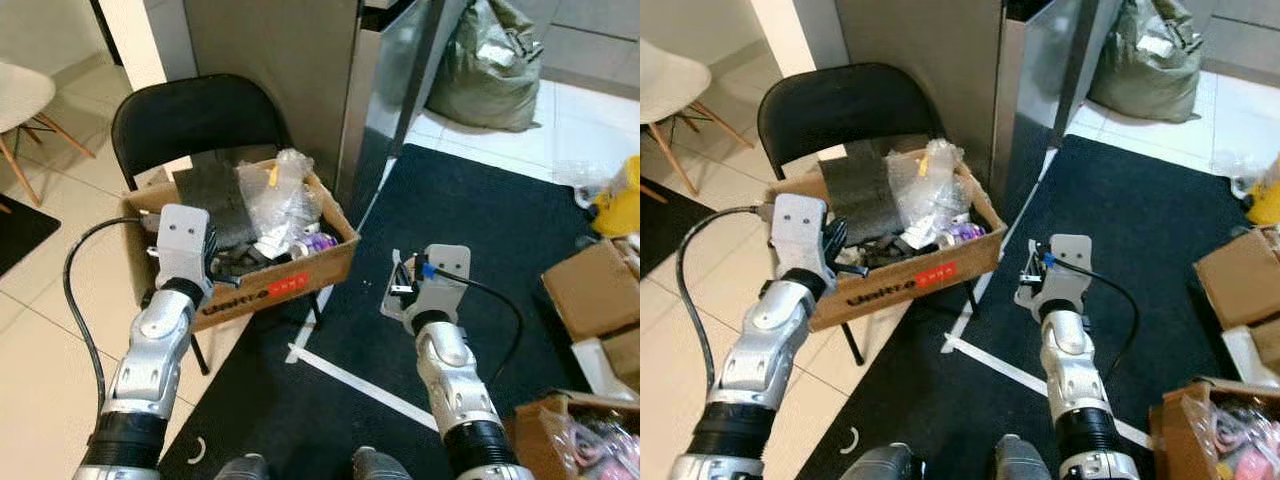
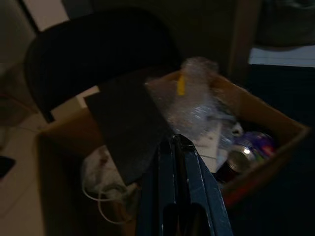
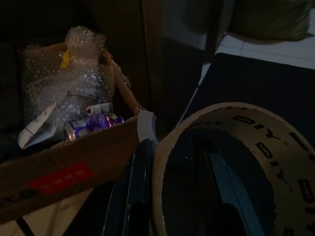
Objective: Picking trash to rubbish bin
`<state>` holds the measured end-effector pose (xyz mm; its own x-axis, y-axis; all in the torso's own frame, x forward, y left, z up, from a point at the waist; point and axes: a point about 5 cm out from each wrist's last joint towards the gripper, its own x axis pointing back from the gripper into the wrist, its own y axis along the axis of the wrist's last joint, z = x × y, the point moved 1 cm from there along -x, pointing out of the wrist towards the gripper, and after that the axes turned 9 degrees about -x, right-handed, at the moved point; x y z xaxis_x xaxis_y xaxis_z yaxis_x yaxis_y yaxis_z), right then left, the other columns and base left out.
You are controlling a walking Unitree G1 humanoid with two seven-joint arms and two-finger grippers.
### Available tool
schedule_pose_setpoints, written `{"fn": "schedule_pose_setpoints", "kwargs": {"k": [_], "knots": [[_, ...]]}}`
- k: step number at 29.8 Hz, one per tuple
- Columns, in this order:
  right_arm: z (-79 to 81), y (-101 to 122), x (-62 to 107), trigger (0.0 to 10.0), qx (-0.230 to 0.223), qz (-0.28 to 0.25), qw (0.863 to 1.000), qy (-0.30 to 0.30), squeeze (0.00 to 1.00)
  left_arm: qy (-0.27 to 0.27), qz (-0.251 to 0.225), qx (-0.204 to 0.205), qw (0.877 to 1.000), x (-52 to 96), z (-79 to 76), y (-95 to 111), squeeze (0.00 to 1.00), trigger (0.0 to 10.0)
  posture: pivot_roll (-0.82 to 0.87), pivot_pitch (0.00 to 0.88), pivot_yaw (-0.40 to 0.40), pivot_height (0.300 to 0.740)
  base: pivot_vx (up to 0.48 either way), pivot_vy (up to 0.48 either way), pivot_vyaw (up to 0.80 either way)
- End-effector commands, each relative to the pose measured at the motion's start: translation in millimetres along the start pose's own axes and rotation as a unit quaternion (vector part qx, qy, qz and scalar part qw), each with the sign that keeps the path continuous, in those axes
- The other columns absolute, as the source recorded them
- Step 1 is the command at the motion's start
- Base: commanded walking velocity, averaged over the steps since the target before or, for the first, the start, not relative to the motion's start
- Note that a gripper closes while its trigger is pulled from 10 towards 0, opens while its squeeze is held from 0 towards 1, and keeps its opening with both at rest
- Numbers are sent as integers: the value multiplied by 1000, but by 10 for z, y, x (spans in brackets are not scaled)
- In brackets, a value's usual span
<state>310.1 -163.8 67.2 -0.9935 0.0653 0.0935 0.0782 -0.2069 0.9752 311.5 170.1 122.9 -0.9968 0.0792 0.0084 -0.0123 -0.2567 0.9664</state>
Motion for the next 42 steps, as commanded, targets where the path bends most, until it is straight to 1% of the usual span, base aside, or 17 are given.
{"fn": "schedule_pose_setpoints", "kwargs": {"k": [1,10,13,17,19,23,26,32,38,42], "knots": [[-30,-24,8,10000,-4,3,1000,-8,0,-4,7,-8,1000,-4,-1,-24,0,10000,55,55,37,740,315,0,0],[-15,-5,-18,10000,-8,-1,1000,-7,0,-4,6,-7,1000,-24,1,-11,0,10000,57,56,42,740,314,0,0],[17,3,-26,10000,-6,-2,1000,0,0,-5,5,-7,1000,-31,1,-5,0,10000,60,55,41,740,314,0,0],[100,-3,-35,10000,3,0,1000,27,0,-5,4,-7,1000,-35,4,3,0,10000,64,53,41,740,316,0,0],[123,-7,-39,10000,5,2,999,34,0,-5,4,-8,1000,-38,8,6,0,10000,64,55,41,740,317,0,684],[131,-5,-47,10000,8,0,1000,31,0,-4,3,-9,1000,-43,14,10,0,10000,67,52,40,740,314,0,745],[119,-11,-59,10000,-18,2,1000,20,0,-3,2,-9,1000,-50,20,17,0,10000,68,51,40,740,315,0,0],[147,4,-84,10000,-21,3,999,28,0,-1,1,-10,1000,-59,21,22,0,10000,77,48,32,740,316,0,0],[229,-16,-104,10000,-16,9,999,48,0,2,2,-11,1000,-43,49,17,0,10000,79,54,34,740,309,0,0],[263,-26,-130,10000,4,18,998,68,0,-4,7,-13,1000,-31,28,-4,0,10000,79,60,41,740,297,0,0]]}}
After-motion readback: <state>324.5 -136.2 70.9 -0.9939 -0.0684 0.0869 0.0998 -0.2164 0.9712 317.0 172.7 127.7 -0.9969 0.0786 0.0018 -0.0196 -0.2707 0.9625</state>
